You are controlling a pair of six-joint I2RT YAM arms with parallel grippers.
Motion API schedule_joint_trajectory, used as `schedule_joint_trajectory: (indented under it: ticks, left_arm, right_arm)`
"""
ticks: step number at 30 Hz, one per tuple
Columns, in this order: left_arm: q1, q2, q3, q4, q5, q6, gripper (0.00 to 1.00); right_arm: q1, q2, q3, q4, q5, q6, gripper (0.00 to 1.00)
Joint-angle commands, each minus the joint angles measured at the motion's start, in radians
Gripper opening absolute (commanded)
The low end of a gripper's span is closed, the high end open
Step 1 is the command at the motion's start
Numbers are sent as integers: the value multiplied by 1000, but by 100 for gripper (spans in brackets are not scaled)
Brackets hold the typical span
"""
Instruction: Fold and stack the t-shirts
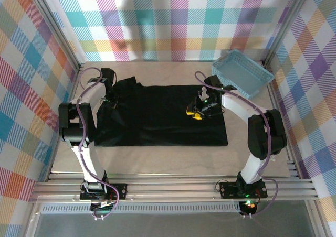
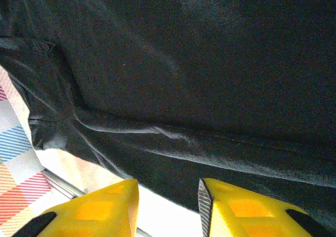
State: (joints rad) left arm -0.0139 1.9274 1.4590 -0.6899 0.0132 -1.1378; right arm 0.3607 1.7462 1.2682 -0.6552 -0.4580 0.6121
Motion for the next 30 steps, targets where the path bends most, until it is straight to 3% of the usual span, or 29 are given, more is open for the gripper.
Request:
schedule_joint_trajectory:
  ticks: [1,4,5,7,8,10,12,19,22,30]
  left_arm:
    - [14,-5,-11,-50,-38,-17,0]
    - [17,9,-11,-20,-19,-4,1]
    - [17,16,-11,2,-5,7,8]
    - [19,27,-3,29,12,35,37]
    - [18,24,4,21,7,47,47]
    - [14,-11,5,-21,-19,76,54]
    - [14,-79,-38,-71,-42,79,52]
    - [-58,-318,-377,-109,28,23,25]
    - [-63,-289,-447,-50,67,24,20]
    - [-55,-157,-451,-86,-34,41,21]
  right_arm:
    - [3,4,19,-16,-16,-17,36]
    - [3,1,14,-14,-13,-15,36]
    - [4,0,13,-14,-12,-16,36]
    - [3,-3,10,-14,-9,-14,36]
    - [4,-4,7,-17,-4,-14,36]
    - [3,-19,-9,-18,19,-9,36]
    - [-2,-43,-36,-16,44,3,35]
    - [-44,-51,-148,-45,90,64,25]
    - [-49,-18,-161,-60,117,58,24]
    - [-33,148,-87,-159,195,-21,23]
